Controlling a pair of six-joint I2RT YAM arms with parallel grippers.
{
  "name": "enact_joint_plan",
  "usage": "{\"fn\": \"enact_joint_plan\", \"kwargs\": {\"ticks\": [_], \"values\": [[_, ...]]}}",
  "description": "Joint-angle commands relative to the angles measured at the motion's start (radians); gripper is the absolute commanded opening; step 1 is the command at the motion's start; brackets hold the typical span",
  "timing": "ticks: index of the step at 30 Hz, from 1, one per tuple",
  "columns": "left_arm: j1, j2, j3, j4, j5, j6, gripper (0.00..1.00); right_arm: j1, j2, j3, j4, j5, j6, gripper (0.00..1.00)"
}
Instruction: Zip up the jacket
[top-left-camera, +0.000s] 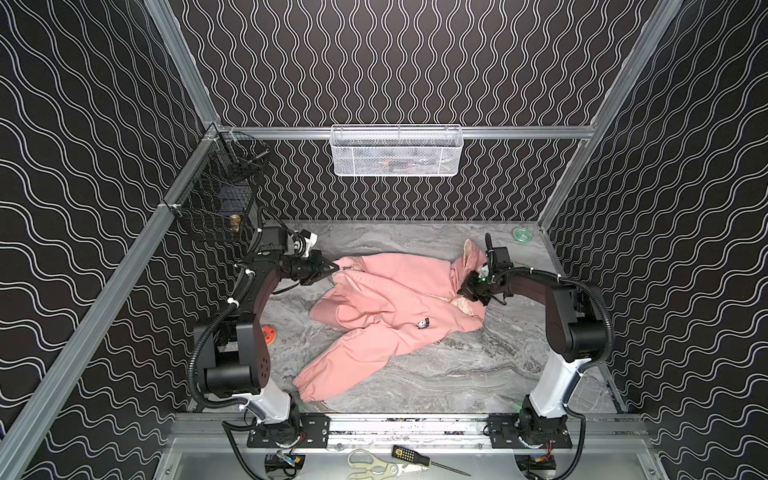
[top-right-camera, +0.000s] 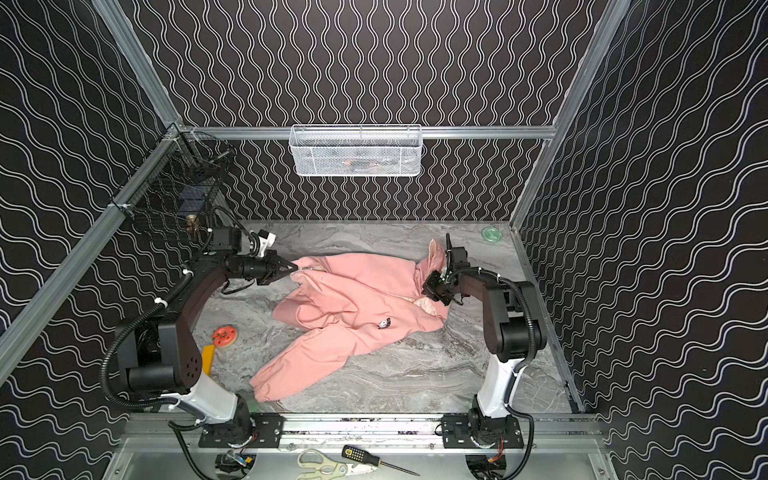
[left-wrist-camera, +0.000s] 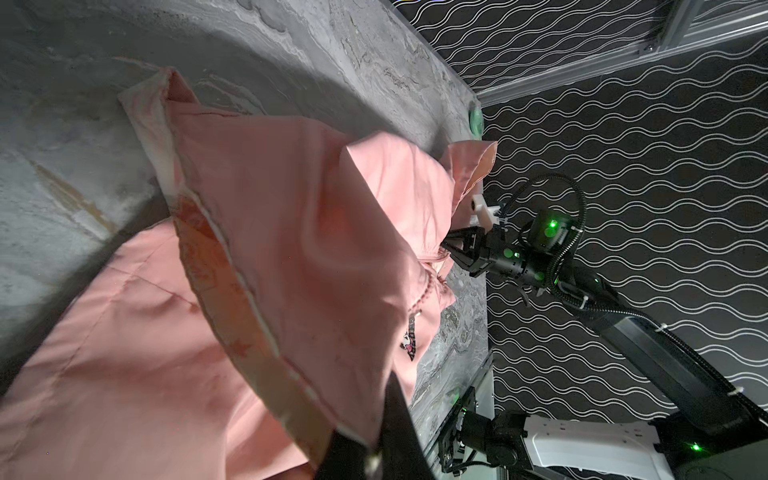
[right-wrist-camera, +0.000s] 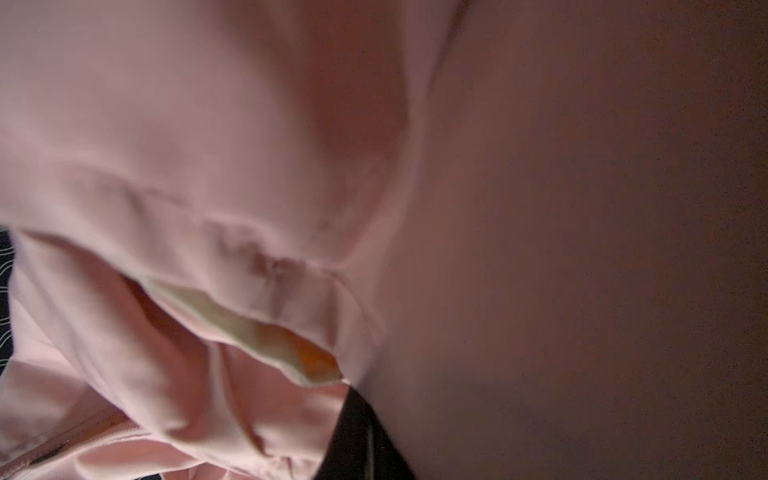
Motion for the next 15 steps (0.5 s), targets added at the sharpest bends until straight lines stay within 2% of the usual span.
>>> {"fn": "enact_joint_plan", "kwargs": {"ticks": [1,3,6,10,12,15], "values": [[0.003,-0.004,0.009,-0.002,0.065,0.037,0.00,-0.007,-0.033,0.004,-0.060,0.055,0.005,0.48],[0.003,-0.009,0.000,0.033,0.098,0.019,0.00,-0.011,-0.082,0.013,-0.084,0.083,0.012,0.62],[0.003,-0.016,-0.018,0.110,0.163,-0.029,0.00,-0.008,-0.172,0.046,-0.102,0.118,0.024,0.69],[-0.004,-0.021,-0.041,0.220,0.242,-0.110,0.00,0.047,-0.231,0.112,-0.039,0.043,0.026,0.64],[-0.023,-0.019,-0.045,0.260,0.272,-0.139,0.00,0.118,-0.217,0.176,-0.002,-0.033,0.011,0.60],[-0.062,-0.011,-0.036,0.289,0.299,-0.168,0.00,0.240,-0.168,0.282,0.056,-0.152,0.009,0.59]]}}
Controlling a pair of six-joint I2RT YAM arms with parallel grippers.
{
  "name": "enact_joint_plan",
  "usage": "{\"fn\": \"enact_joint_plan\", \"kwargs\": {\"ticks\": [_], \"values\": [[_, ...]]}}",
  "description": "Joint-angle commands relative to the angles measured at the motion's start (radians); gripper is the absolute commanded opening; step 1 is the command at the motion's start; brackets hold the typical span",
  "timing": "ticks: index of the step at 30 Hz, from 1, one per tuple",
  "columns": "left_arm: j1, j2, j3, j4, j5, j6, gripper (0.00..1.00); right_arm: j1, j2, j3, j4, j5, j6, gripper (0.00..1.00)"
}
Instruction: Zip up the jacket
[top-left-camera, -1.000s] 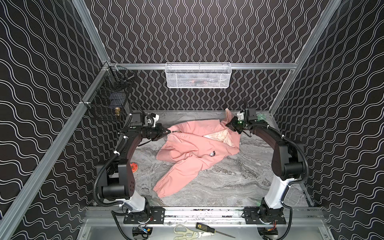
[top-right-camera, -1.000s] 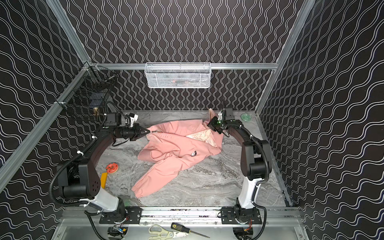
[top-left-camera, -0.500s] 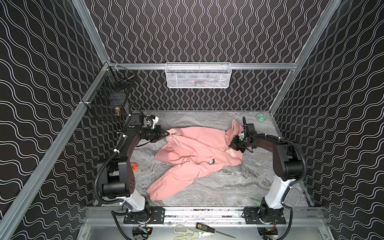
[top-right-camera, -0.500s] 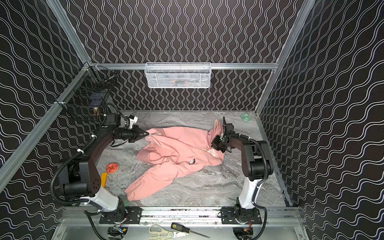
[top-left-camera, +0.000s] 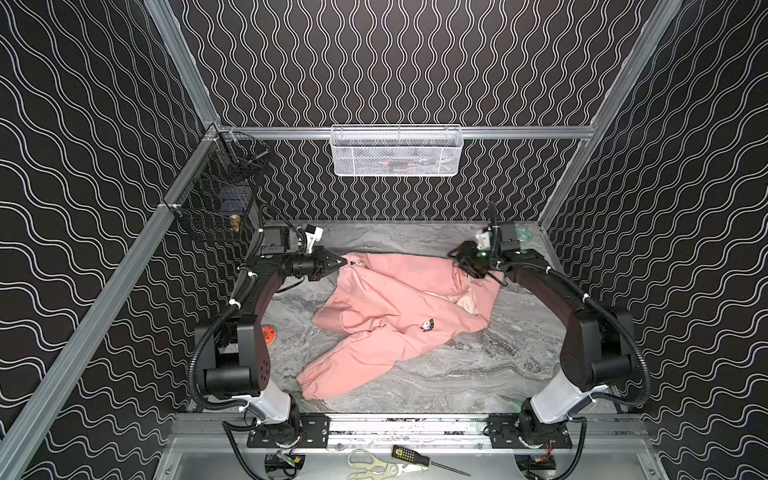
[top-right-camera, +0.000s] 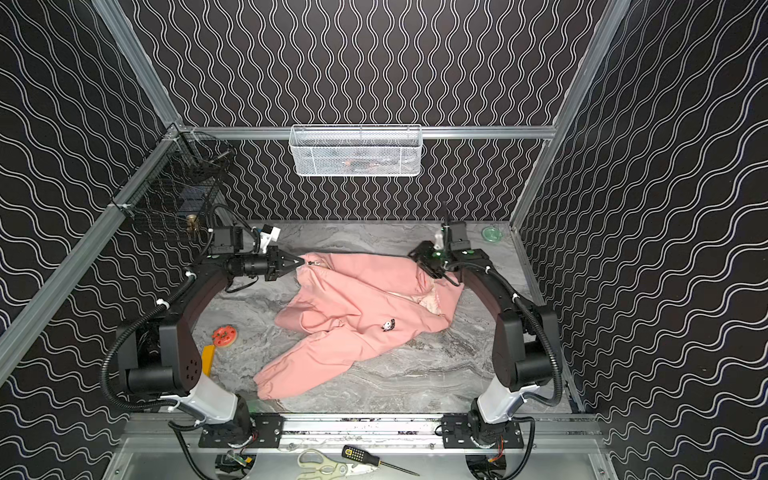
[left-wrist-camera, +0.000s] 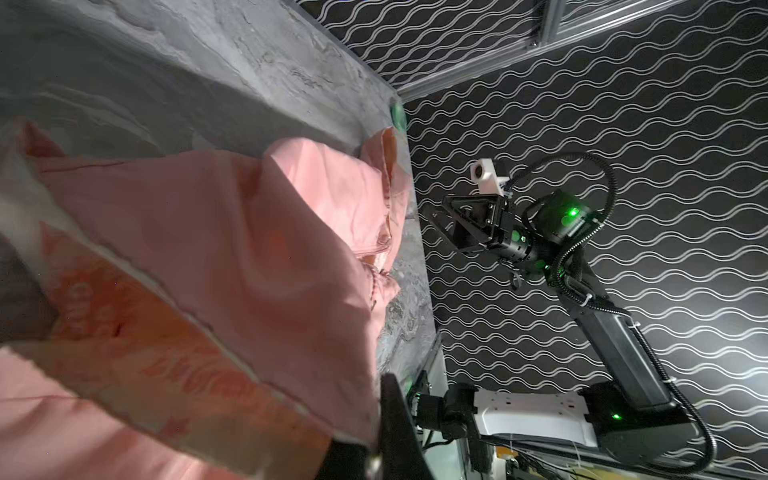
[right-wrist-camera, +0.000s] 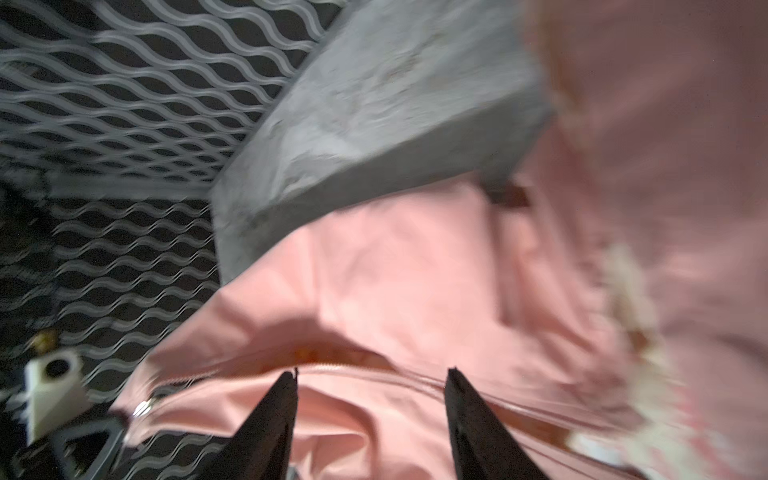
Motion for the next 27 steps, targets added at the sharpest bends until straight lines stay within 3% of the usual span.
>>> {"fn": "enact_joint_plan", "kwargs": {"ticks": [1,6,12,22,27], "values": [[-0.029,0.005,0.009,0.100,0.088,-0.059,0.00,0.104,0.045,0.092,0.105,-0.176,0.000,0.59],[-0.103,0.005,-0.020,0.239,0.115,-0.177,0.00,0.242,0.111,0.169,0.278,-0.301,0.098,0.62],[-0.119,-0.004,-0.092,0.476,0.148,-0.373,0.00,0.273,0.136,0.081,0.488,-0.366,0.238,0.59],[-0.121,-0.007,-0.102,0.544,0.147,-0.433,0.00,0.288,0.157,0.013,0.600,-0.402,0.312,0.61],[-0.121,-0.012,-0.110,0.570,0.148,-0.453,0.00,0.289,0.180,0.012,0.654,-0.425,0.350,0.52]]}}
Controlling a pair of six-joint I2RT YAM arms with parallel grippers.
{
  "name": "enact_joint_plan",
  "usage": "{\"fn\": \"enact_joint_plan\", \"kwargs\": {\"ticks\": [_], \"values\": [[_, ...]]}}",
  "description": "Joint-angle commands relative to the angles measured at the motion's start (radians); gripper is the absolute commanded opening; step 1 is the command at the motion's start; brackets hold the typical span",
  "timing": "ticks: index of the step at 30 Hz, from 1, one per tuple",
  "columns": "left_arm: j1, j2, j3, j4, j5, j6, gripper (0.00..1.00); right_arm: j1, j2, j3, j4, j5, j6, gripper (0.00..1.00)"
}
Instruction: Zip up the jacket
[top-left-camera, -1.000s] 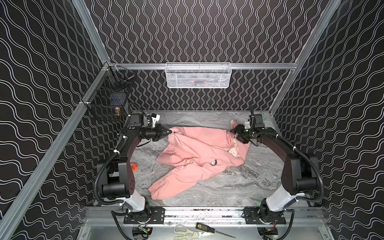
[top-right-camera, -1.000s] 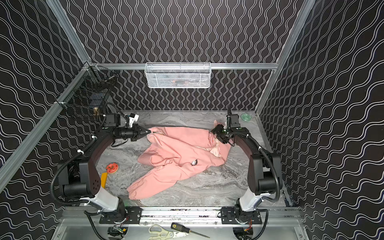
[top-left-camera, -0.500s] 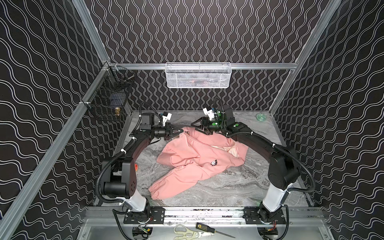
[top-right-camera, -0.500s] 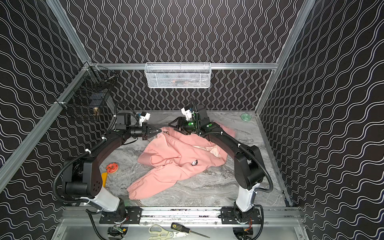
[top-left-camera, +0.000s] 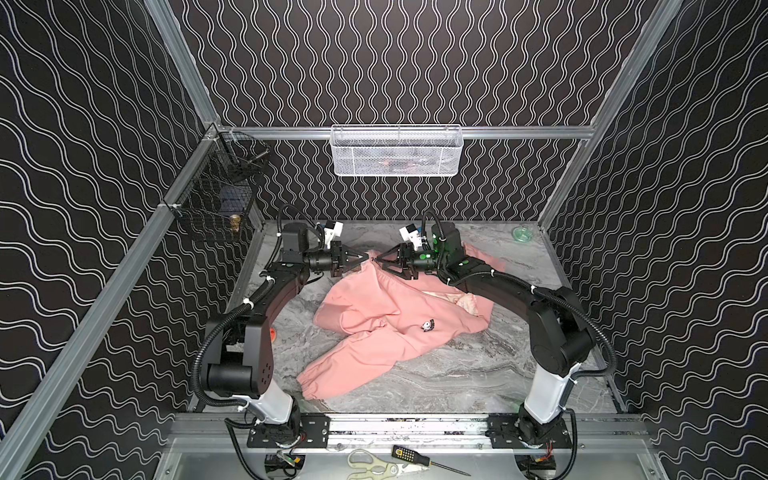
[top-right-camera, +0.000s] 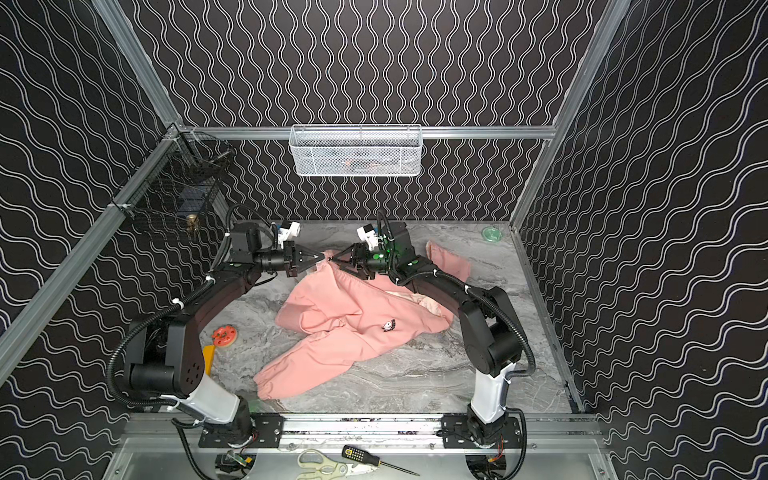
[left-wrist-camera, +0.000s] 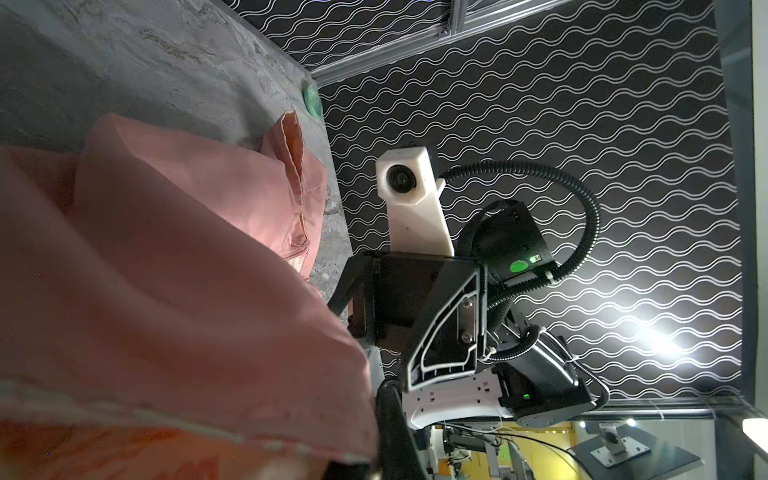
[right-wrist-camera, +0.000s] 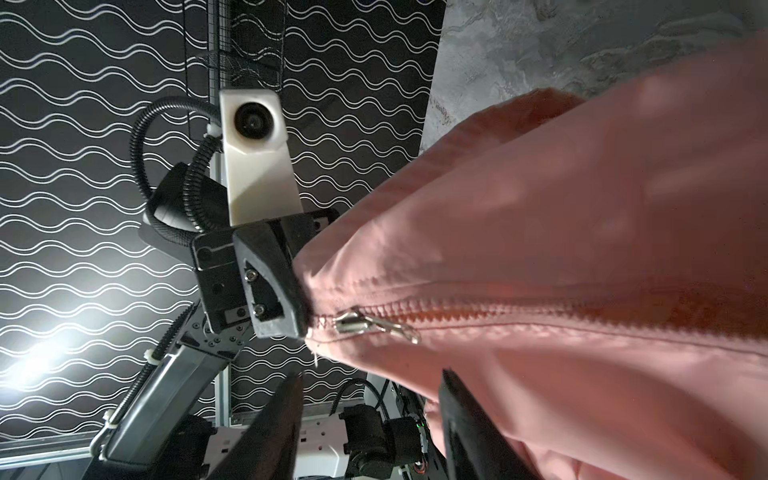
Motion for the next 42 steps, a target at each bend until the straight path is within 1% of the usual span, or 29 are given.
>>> {"fn": "enact_joint_plan", "kwargs": {"ticks": [1,3,7,8,11,17,20,29,37,42], "values": [[0.000,-0.013,-0.004,0.068,0.027,-0.029,0.00,0.001,0.015,-0.004,0.096,-0.026,0.051,0.51],[0.000,-0.017,-0.009,0.077,0.026,-0.034,0.00,0.002,0.024,-0.002,0.108,-0.027,0.061,0.49],[0.000,-0.024,-0.020,0.088,0.025,-0.044,0.00,0.002,0.031,0.012,0.122,-0.031,0.073,0.49],[0.000,-0.025,-0.021,0.087,0.025,-0.044,0.00,0.001,0.057,0.009,0.141,-0.035,0.087,0.50],[-0.002,-0.028,-0.022,0.078,0.025,-0.039,0.00,0.002,0.075,0.001,0.210,-0.043,0.137,0.53],[-0.004,-0.032,-0.025,0.063,0.025,-0.028,0.00,0.000,0.099,-0.010,0.299,-0.055,0.205,0.52],[-0.005,-0.035,-0.025,0.050,0.023,-0.020,0.00,0.001,0.100,-0.004,0.314,-0.053,0.211,0.49],[-0.006,-0.033,-0.016,0.008,0.014,0.012,0.00,0.003,0.079,-0.011,0.332,-0.055,0.222,0.32],[-0.006,-0.030,-0.019,0.020,0.003,0.004,0.00,0.002,0.049,-0.025,0.292,-0.048,0.192,0.23],[-0.008,-0.030,-0.024,0.039,0.002,-0.009,0.00,0.002,0.057,-0.024,0.297,-0.055,0.199,0.19]]}}
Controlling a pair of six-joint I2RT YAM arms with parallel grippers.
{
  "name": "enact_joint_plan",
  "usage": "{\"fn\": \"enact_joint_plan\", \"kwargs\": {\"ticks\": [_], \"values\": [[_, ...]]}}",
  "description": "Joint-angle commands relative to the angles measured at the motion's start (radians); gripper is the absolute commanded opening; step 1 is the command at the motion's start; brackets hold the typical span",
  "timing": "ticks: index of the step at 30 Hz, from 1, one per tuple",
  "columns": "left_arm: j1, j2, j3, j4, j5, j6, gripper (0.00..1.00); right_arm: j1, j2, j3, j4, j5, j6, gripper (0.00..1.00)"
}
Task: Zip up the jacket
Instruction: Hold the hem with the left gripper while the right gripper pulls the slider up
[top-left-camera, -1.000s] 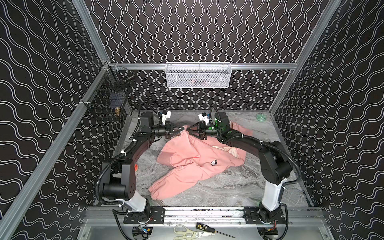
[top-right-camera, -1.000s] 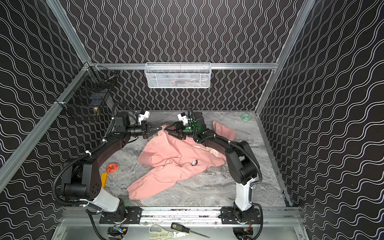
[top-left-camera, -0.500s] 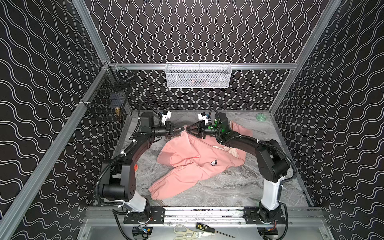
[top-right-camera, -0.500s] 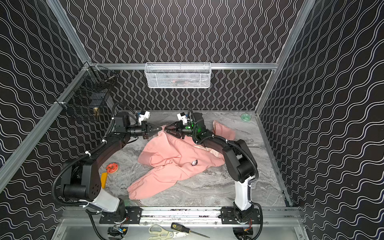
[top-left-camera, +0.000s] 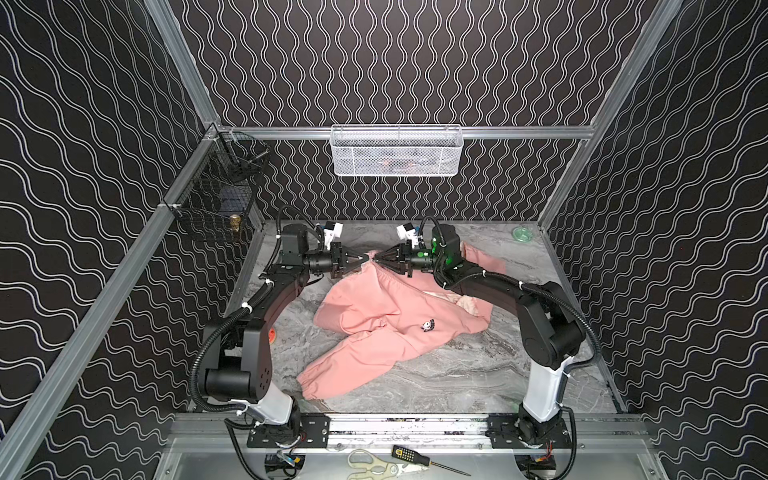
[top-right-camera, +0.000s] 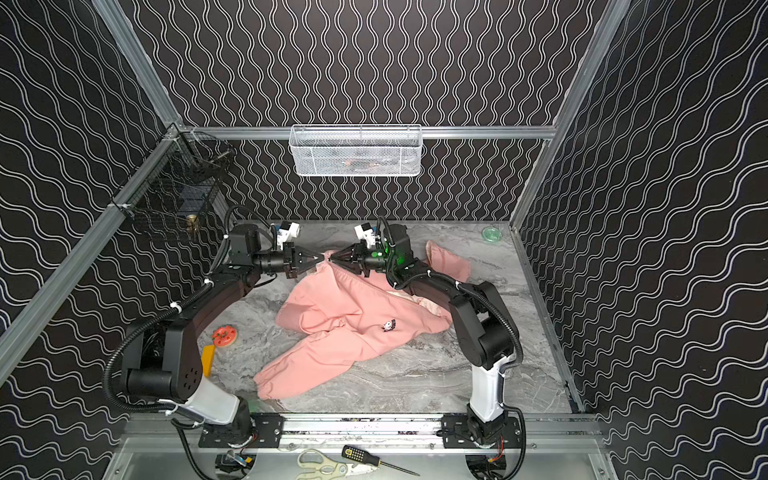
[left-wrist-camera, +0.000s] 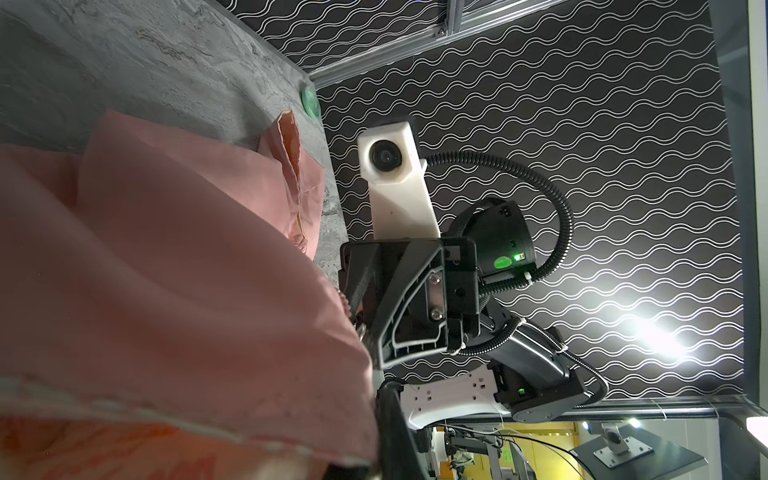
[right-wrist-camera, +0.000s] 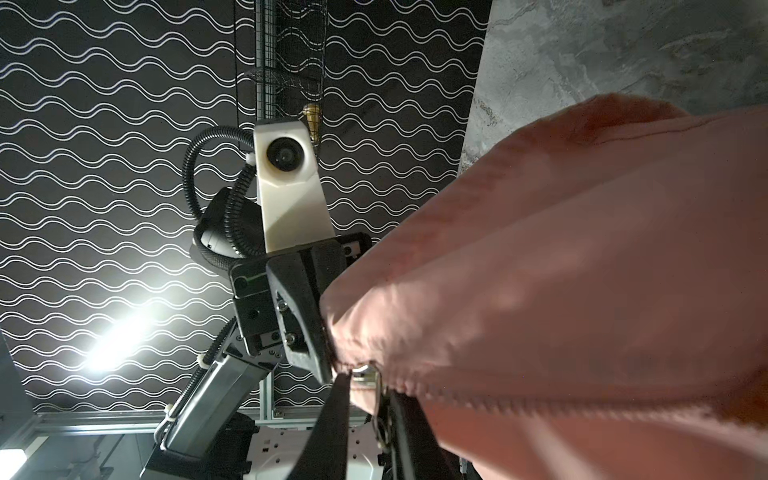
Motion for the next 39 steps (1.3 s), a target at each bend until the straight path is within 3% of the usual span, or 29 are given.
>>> {"fn": "enact_joint_plan", "kwargs": {"ticks": [1,12,15,23,27,39], "values": [[-0.002,-0.005,-0.001,0.033,0.009,-0.004,0.00,0.000,-0.002,0.001,0.029,-0.007,0.003,0.18],[-0.002,-0.016,0.006,-0.020,-0.006,0.034,0.00,0.000,0.001,0.022,-0.073,0.008,-0.050,0.00],[-0.002,-0.016,0.023,-0.082,-0.028,0.075,0.00,0.000,-0.008,0.043,-0.175,0.026,-0.110,0.00],[-0.002,0.004,0.151,-0.456,-0.198,0.339,0.00,-0.008,-0.017,0.082,-0.421,0.096,-0.259,0.00],[-0.001,0.005,0.169,-0.490,-0.258,0.359,0.00,-0.012,-0.039,0.111,-0.527,0.130,-0.322,0.00],[-0.001,-0.008,0.162,-0.495,-0.356,0.353,0.00,-0.029,-0.053,0.140,-0.621,0.147,-0.378,0.00]]}}
